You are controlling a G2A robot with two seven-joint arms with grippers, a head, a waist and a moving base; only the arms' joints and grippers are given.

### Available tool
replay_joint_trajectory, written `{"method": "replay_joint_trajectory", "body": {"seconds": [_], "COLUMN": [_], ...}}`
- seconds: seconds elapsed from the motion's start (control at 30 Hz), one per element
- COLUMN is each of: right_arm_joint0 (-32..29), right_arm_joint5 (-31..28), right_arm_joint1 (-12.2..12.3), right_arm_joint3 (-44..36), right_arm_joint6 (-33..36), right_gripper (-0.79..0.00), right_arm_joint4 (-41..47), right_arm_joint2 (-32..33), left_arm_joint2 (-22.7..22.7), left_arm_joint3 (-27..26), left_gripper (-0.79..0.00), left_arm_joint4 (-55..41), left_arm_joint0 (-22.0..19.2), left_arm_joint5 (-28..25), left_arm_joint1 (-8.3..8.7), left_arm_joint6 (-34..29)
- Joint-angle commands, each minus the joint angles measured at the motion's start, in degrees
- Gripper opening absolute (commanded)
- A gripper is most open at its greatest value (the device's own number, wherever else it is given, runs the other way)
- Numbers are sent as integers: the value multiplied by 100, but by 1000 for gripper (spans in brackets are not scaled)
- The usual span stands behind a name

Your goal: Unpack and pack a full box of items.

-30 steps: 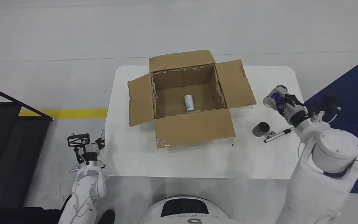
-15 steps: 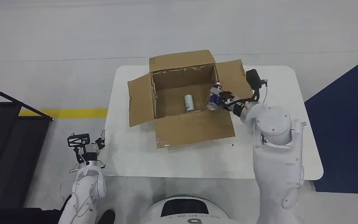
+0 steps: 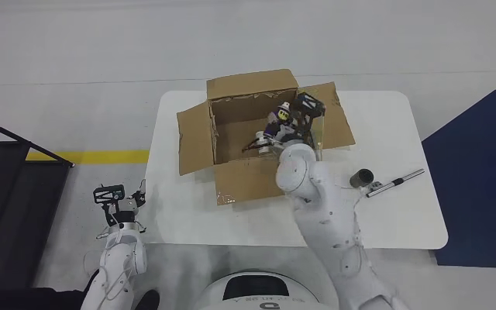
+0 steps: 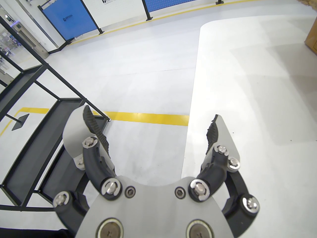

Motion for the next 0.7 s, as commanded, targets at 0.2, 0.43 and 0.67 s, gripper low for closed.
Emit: {"method": "replay_joint_trajectory", "body": {"seconds": [0.2,0.43,0.67], "right_arm_joint0": [587,763,588], "right_arm_joint5": [109,331,476], "right_arm_joint1": [-123,-196,-226], "right_arm_joint3": [1434,1782,1183], "right_arm_joint6": [-127,-75,44], "right_gripper": [-483,0,0], "right_arm_joint4": [-592,-1013,-798], "right_arm_joint2": [-563,-772,-549], "left_arm_joint2": [0,0,0], "left_arm_joint3": [0,0,0], "left_gripper": [0,0,0], "left_arm_joint4": [0,0,0], "left_arm_joint0": [0,0,0], "left_arm_joint5": [0,0,0], "left_arm_joint1": [0,0,0], "left_arm_joint6": [0,0,0]}}
